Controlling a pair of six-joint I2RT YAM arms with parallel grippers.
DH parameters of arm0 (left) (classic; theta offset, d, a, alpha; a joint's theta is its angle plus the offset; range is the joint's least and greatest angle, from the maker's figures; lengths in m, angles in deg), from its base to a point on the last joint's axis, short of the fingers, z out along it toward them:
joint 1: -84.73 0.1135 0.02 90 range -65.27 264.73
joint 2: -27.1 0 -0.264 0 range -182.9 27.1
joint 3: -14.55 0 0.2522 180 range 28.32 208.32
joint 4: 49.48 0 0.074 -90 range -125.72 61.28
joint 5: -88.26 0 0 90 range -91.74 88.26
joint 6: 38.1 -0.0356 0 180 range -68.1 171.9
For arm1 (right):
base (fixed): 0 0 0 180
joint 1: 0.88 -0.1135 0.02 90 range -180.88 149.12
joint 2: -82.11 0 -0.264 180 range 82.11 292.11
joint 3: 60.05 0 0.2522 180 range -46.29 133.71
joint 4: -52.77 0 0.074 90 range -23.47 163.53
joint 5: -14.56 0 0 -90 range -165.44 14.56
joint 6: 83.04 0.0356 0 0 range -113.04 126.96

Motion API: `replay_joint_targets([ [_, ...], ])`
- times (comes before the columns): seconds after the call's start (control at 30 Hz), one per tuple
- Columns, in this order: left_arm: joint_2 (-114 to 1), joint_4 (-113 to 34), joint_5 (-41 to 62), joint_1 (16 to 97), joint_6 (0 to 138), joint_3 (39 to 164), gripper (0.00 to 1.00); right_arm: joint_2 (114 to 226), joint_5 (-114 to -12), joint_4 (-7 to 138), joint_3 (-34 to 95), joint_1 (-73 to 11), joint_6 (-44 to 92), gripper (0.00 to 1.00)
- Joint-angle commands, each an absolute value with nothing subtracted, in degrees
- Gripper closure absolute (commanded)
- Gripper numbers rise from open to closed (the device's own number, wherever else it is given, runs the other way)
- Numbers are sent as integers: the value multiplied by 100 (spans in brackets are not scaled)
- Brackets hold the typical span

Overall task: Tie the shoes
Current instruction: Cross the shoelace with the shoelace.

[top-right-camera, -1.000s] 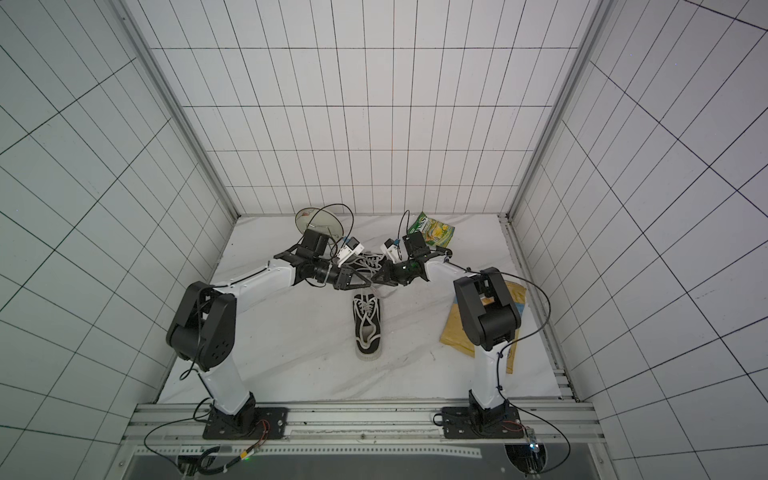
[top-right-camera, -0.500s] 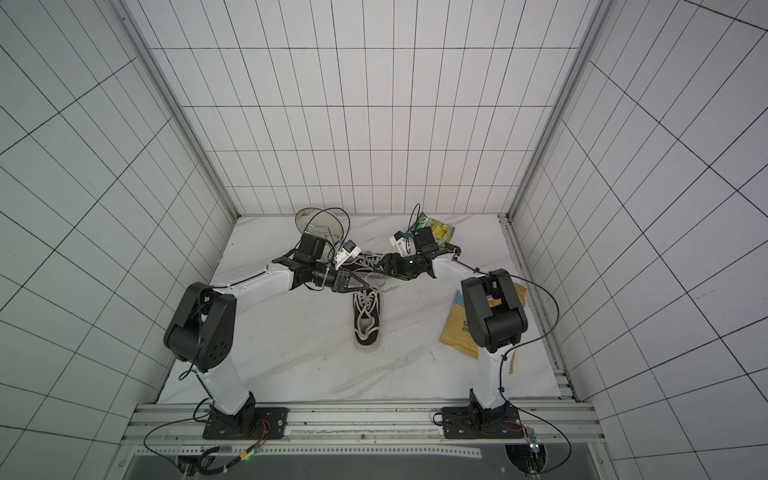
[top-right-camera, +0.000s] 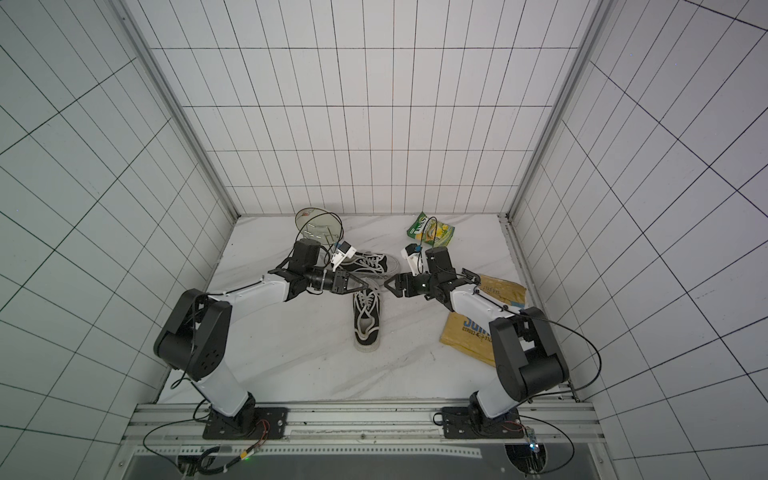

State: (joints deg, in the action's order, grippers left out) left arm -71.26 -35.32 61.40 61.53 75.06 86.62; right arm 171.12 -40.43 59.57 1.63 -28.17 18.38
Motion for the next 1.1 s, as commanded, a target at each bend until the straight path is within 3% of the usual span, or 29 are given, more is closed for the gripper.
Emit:
replay_joint_targets([
  [0.0, -6975, -3816, 6292, 6162, 7625, 8623, 100, 17065, -4323, 4810, -58, -3049, 1131, 27],
  [0.23, -7006, -3801, 6324, 6162, 7640, 8650, 100, 17811, -3886, 4500, 173, -3324, 548, 36],
  [0.53, -7011, -3600, 6321, 6164, 7502, 8641, 100, 18134, -3575, 4363, 452, -3401, 670, 69],
  [0.7, -7025, -3581, 6303, 6162, 7469, 8641, 100, 18265, -3114, 4585, 695, -3401, 643, 62],
  [0.9, -7037, -3586, 6275, 6162, 7467, 8659, 100, 18349, -2931, 4789, 784, -3419, 643, 61],
  [1.07, -7028, -3607, 6228, 6180, 7466, 8668, 100, 18327, -2857, 4962, 793, -3427, 619, 48],
])
